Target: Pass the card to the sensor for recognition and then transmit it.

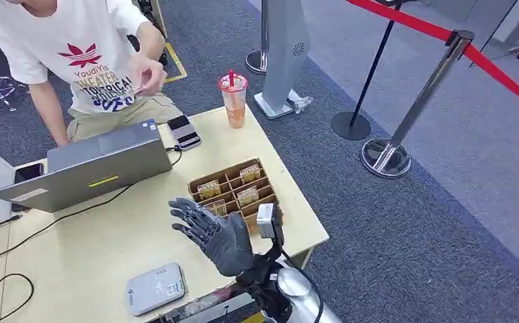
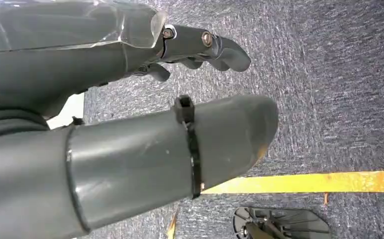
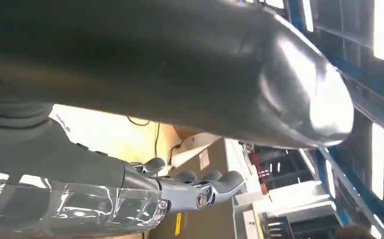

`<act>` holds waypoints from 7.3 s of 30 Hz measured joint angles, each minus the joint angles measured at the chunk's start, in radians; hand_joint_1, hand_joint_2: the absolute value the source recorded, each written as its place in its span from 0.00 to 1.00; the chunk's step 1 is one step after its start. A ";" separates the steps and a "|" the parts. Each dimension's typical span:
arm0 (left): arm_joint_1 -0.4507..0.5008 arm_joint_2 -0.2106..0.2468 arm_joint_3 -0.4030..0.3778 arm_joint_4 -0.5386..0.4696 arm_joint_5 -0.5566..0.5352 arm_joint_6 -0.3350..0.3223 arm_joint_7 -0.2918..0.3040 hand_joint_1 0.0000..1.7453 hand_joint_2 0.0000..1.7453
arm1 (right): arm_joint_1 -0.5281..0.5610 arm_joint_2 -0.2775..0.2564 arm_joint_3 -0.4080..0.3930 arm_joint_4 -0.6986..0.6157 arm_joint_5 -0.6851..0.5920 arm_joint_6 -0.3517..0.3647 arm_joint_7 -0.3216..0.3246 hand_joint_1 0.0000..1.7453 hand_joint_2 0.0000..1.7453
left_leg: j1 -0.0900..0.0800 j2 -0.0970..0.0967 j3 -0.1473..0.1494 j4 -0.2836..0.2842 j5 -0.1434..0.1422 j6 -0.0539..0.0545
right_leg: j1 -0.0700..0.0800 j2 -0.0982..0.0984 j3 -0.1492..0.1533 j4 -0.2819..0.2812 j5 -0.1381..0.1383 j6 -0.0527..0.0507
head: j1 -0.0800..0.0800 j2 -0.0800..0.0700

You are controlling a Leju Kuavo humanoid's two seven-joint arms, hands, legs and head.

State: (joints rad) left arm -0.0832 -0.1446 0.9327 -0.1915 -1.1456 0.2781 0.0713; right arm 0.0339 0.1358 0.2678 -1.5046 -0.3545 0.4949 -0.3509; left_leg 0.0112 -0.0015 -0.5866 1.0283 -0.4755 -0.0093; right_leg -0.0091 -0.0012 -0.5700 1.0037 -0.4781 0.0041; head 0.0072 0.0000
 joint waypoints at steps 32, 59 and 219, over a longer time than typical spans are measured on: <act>-0.030 0.004 -0.017 0.000 -0.079 -0.029 0.041 0.00 0.00 | -0.258 -0.086 0.165 -0.007 1.090 -1.023 -0.020 0.00 1.00 | 0.000 0.000 0.000 0.000 0.000 0.000 | 0.000 0.000 0.000 0.000 0.000 0.000 | 0.000 0.000; -0.038 0.004 -0.045 0.000 -0.039 -0.005 0.052 0.00 0.00 | -0.436 -0.092 0.243 0.270 1.314 -1.166 0.053 1.00 1.00 | 0.000 0.000 0.000 0.000 0.001 0.000 | 0.000 0.000 0.000 0.000 0.001 0.000 | 0.000 0.000; -0.021 -0.004 -0.039 0.000 -0.015 0.005 0.028 0.00 0.00 | -0.516 -0.006 0.359 0.919 0.158 -0.382 0.035 1.00 1.00 | 0.000 0.000 0.001 0.000 0.001 0.000 | 0.000 0.000 0.001 0.000 0.001 0.000 | 0.000 0.000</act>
State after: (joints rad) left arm -0.1037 -0.1484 0.8938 -0.1915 -1.1601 0.2831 0.0992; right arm -0.4821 0.1293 0.6264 -0.5860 -0.1968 0.1125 -0.3159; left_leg 0.0113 -0.0016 -0.5855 1.0286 -0.4748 -0.0096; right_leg -0.0091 -0.0010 -0.5693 1.0038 -0.4772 0.0037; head 0.0072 0.0000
